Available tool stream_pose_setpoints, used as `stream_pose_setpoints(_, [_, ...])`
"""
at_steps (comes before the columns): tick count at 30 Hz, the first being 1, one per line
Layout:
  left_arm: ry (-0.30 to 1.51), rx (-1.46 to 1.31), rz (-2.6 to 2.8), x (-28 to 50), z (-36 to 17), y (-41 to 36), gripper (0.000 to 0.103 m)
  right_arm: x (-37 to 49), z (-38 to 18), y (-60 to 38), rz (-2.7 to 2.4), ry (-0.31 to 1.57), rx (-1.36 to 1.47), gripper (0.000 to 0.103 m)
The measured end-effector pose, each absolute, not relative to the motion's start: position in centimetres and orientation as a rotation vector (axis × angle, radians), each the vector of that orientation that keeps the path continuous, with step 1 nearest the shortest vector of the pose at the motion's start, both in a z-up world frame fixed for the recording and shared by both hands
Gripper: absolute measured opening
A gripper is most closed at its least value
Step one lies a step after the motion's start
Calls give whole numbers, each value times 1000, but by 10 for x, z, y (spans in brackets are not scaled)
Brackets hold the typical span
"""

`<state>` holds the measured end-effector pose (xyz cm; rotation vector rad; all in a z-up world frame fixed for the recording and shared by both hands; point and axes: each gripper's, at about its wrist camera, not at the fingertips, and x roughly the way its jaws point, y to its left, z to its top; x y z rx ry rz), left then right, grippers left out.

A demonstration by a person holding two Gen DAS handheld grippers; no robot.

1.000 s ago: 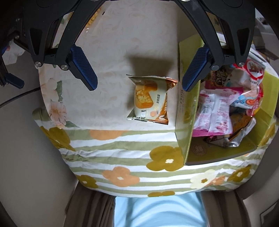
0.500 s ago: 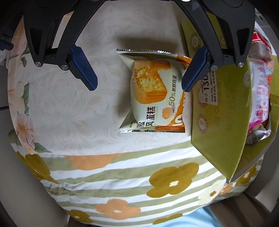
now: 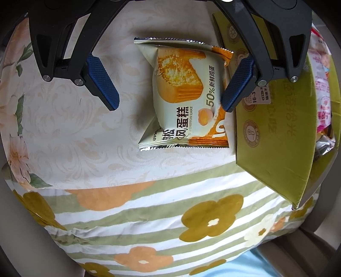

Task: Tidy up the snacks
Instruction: 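Grasp the orange-white cake bag with left tool while right tool grasps the clear waffle bag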

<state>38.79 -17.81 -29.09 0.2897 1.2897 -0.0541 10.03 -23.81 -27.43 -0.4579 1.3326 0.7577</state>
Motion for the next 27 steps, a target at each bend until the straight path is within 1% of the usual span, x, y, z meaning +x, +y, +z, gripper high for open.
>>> stream_pose_setpoints(5, [1288,315,-66,387,-290,-179,97,89,-293,-223,786,1329,-544,102])
stream_pose_setpoints(7, [1289,322,-74,385,-289,-180,97,89,-300,-221,775,1338,-547,100])
stream_pose_setpoints(9, [1288,333,-83,382,-286,-181,97,88,-308,-220,769,1347,-566,85])
stream_pose_setpoints(13, [1280,359,-97,377,-281,-181,97,86,-310,-214,763,1324,-590,83])
stream_pose_setpoints(15, [1283,369,-103,377,-282,-181,97,85,-309,-213,753,1316,-587,78])
stream_pose_setpoints(20, [1323,385,-116,381,-291,-182,97,86,-307,-220,687,1317,-505,74])
stream_pose_setpoints(27, [1393,376,-111,395,-304,-182,97,104,-288,-243,631,1273,-396,74])
